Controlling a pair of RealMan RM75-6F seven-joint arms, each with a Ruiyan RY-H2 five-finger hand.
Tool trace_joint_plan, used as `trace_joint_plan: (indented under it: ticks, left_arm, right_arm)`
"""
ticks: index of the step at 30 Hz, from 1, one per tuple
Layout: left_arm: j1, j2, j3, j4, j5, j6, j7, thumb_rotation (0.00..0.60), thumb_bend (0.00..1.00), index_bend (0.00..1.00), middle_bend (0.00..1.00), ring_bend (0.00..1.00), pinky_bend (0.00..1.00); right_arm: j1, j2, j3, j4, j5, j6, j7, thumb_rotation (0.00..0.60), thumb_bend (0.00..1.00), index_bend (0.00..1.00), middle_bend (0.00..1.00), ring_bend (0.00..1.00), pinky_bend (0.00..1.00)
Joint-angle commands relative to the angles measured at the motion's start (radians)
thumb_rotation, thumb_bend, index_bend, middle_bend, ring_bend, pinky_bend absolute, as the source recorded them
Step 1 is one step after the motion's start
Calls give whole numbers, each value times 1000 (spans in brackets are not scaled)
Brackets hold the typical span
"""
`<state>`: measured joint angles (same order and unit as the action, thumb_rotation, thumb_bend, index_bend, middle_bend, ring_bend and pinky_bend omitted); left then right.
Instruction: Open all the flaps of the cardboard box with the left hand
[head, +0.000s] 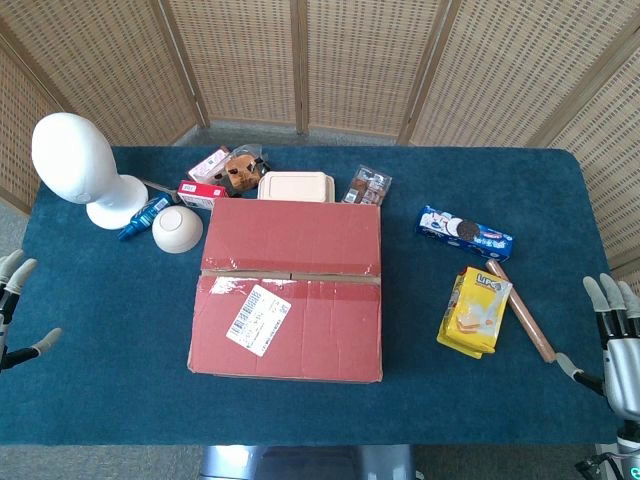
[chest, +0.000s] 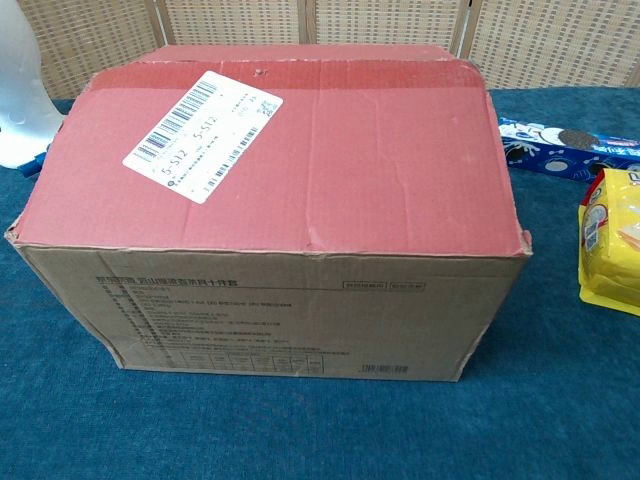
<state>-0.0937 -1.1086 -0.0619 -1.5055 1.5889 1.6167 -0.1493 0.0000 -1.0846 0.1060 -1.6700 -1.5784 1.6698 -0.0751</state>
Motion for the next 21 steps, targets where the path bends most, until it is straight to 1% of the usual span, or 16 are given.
trace_joint_plan:
  ticks: [1,8,12,15,21]
  left_arm:
    - [0,0,0,-1,1,-1,-1,600,46,0,0,0,0]
    - [-6,7,2,-5,1,-15,-4,600,46,0,0,0,0]
    - [-25,34,9,-29,10,-53,-31,600,40,0,0,0,1]
    - [-58,89,25,-81,23,-125,-111,600,6,0,0,0,0]
    - [-179,275,49,-209,73,-326,-302,600,0,0,0,0,0]
  right_arm:
    - [0,0,0,0,0,0,1,600,0,0,0,0,150]
    - [-1,1,-1,-1,-1,-1,-1,600,0,0,0,0,150]
    - [-1,1,-2,-4,-1,-1,-3,600,0,0,0,0,150]
    - [-2,2,-3,-8,0,-3,-6,600,0,0,0,0,145]
    - [-3,4,-2,-18,2,-2,-10,600,0,0,0,0,144]
